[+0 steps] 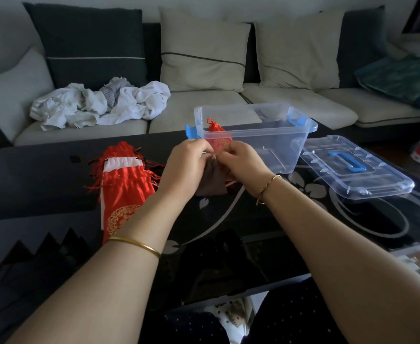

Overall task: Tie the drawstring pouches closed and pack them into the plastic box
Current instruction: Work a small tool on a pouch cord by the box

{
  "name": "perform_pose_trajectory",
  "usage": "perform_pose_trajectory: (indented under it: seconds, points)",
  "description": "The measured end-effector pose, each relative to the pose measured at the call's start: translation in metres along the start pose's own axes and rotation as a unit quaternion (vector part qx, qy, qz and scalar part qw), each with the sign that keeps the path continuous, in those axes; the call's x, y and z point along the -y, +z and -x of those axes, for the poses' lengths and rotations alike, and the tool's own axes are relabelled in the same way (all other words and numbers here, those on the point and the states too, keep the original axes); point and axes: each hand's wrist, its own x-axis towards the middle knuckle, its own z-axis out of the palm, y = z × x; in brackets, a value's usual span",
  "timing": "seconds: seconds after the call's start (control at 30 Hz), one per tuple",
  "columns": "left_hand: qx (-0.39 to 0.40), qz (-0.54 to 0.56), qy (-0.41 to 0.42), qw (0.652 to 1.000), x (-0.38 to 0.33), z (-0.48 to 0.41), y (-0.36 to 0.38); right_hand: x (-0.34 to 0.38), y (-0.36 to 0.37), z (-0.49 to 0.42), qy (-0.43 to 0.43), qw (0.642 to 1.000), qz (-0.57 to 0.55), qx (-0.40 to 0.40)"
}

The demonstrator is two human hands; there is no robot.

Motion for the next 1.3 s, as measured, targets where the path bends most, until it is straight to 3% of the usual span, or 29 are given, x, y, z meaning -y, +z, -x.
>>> perform_pose_trajectory:
  seconds: [0.17, 0.27, 0.37, 0.47, 0.67, 0.8, 0.97, 1.1, 1.3]
  points:
    - [-0.013, -0.042, 0.023, 0.999, 0.002, 0.001, -0.001, 0.002, -0.005, 0.002, 0.087, 0.993, -0.062, 0.053]
    - [-0.006, -0.077, 0.029, 0.997, 0.000, 0.003, -0.001, 0.010, -0.005, 0.004, 0.191, 0.963, -0.178, 0.064]
    - [-0.005, -0.130, 0.050, 0.990, -0.003, 0.005, -0.001, 0.019, -0.004, 0.005, 0.266, 0.922, -0.277, 0.042]
    - [-0.007, -0.156, 0.038, 0.987, -0.001, 0.005, -0.001, 0.018, -0.005, 0.004, 0.285, 0.920, -0.269, 0.003]
    - [0.024, -0.075, -0.083, 0.993, 0.008, 0.002, -0.002, 0.004, -0.007, 0.002, 0.313, 0.918, -0.242, -0.031]
    - [0.023, 0.153, -0.200, 0.967, -0.004, -0.004, -0.005, 0.000, 0.000, 0.001, 0.331, 0.903, -0.273, -0.031]
    - [0.045, 0.363, -0.258, 0.894, -0.006, -0.003, -0.004, -0.002, 0.011, 0.000, 0.321, 0.915, -0.245, -0.020]
    - [0.074, 0.402, -0.290, 0.865, -0.002, -0.004, -0.004, -0.003, 0.004, 0.000, 0.281, 0.943, -0.176, -0.030]
    - [0.121, 0.405, -0.323, 0.847, 0.005, -0.002, -0.002, -0.010, -0.005, -0.002, 0.109, 0.990, -0.040, -0.079]
